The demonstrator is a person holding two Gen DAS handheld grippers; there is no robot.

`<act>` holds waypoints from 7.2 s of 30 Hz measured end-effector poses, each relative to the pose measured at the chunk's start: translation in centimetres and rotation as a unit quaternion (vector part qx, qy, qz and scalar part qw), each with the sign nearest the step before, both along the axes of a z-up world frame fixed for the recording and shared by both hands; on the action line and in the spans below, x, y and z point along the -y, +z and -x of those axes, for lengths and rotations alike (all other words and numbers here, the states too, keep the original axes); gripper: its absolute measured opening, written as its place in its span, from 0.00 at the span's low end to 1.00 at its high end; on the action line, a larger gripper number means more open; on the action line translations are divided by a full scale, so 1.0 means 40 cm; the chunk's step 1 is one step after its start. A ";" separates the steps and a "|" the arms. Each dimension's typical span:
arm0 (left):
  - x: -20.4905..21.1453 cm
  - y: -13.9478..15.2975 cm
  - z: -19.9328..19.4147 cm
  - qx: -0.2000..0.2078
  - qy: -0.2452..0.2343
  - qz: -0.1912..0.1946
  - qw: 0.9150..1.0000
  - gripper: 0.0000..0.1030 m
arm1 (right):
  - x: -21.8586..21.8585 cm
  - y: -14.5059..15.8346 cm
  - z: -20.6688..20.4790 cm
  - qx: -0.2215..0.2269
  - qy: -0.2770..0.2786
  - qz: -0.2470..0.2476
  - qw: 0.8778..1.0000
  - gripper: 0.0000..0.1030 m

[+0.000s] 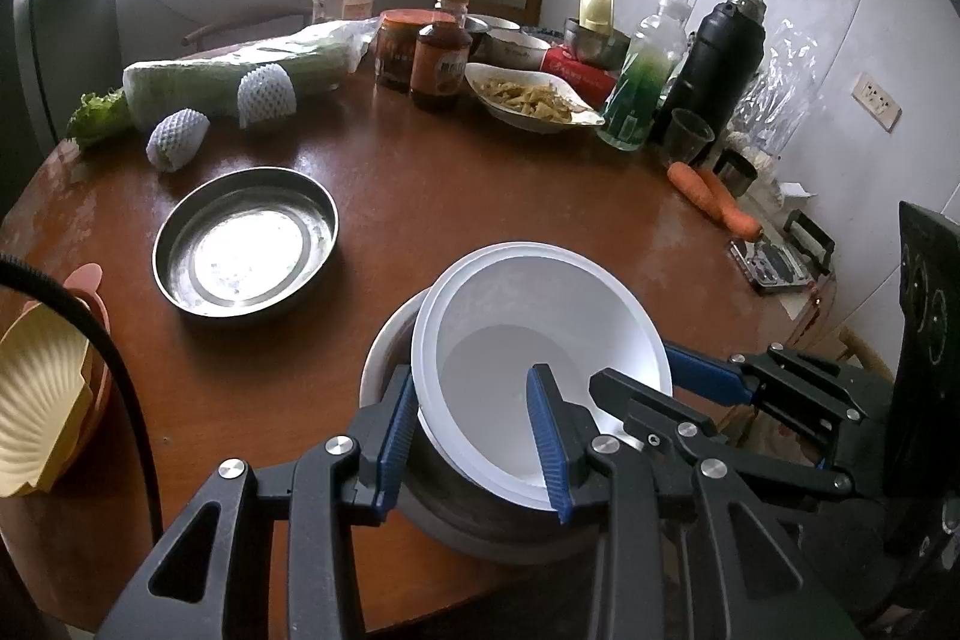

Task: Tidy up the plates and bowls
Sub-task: 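Lower the labelled bowl into the white bowl and open the right gripper, then move the right gripper to the rim of the flat steel pan, then grasp the steel pan rim with the right gripper and lift it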

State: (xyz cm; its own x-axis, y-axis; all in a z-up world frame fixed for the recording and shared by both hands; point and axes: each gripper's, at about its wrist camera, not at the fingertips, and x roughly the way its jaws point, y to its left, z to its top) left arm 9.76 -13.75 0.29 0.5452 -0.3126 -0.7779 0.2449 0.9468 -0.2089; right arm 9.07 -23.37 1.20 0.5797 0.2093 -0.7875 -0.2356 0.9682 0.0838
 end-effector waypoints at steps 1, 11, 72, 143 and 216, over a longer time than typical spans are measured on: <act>0.001 -0.002 0.000 0.000 0.000 -0.001 1.000 0.36 | -0.001 -0.002 -0.002 -0.001 -0.001 0.001 1.000 0.30; 0.001 -0.009 -0.005 -0.004 0.000 0.002 1.000 0.36 | -0.006 -0.011 -0.008 -0.003 -0.002 0.009 1.000 0.30; -0.078 0.016 0.000 0.011 0.015 0.037 0.999 0.38 | -0.010 0.028 -0.023 0.014 -0.023 0.009 1.000 0.33; -0.373 -0.061 -0.281 -0.062 0.140 0.015 0.988 0.42 | -0.260 -0.040 -0.412 -0.070 0.026 0.001 0.997 0.46; -0.355 0.098 -0.105 0.026 0.159 -0.017 0.987 0.41 | -0.314 0.109 -0.248 -0.008 0.073 -0.009 0.997 0.40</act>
